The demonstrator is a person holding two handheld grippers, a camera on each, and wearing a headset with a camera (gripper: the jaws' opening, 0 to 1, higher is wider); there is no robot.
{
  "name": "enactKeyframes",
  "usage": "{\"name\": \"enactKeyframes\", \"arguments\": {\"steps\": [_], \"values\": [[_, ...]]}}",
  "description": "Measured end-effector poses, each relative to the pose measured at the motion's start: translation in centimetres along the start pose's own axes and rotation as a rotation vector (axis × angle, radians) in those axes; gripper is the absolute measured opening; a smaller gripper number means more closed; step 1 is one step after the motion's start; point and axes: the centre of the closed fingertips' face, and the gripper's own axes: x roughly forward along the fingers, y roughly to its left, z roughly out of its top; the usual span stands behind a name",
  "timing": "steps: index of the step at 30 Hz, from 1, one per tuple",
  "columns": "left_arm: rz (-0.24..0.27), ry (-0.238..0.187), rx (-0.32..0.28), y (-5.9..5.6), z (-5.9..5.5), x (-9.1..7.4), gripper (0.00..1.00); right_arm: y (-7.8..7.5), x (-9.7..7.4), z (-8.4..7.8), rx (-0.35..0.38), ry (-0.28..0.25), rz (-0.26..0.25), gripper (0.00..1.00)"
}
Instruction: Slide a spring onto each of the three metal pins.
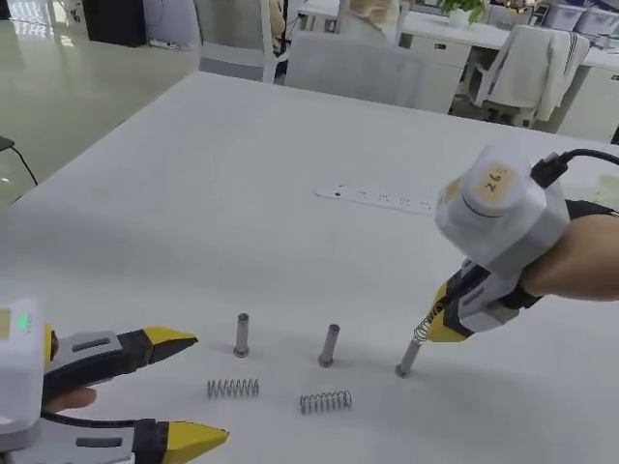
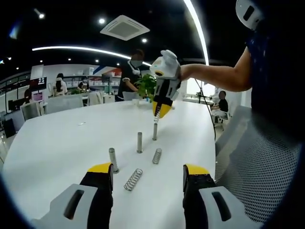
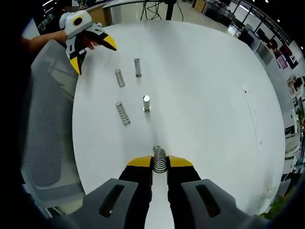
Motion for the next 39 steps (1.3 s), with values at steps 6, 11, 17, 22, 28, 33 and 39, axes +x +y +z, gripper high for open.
{"name": "enactKeyframes", "arguments": {"steps": [6, 11, 17, 22, 28, 33, 39], "values": [[0.009, 0.0, -0.003, 0.2, 0.0, 0.0, 0.56, 0.1, 0.3, 0.0, 0.001, 0.004, 0.015, 0.09], [0.013, 0.003, -0.007, 0.2, -0.1, 0.0, 0.57, 0.1, 0.6, -0.2, -0.001, 0.015, 0.018, 0.09], [0.02, 0.004, -0.01, 0.4, -0.2, -0.2, 0.57, 0.4, 1.2, -0.3, 0.0, 0.031, 0.03, 0.09], [0.024, 0.005, -0.011, 0.4, -0.3, -0.3, 0.57, 0.5, 2.2, -0.5, -0.005, 0.05, 0.037, 0.09], [0.023, 0.004, -0.011, 0.4, -0.3, -0.4, 0.57, 0.5, 3.7, -1.0, 0.002, 0.074, 0.049, 0.09], [0.02, 0.005, -0.008, 0.4, -0.2, -0.3, 0.57, 0.7, 4.9, -1.3, 0.01, 0.085, 0.057, 0.09], [0.021, 0.004, -0.007, 0.5, -0.2, -0.3, 0.57, 0.9, 5.9, -1.6, 0.003, 0.102, 0.061, 0.09]]}}
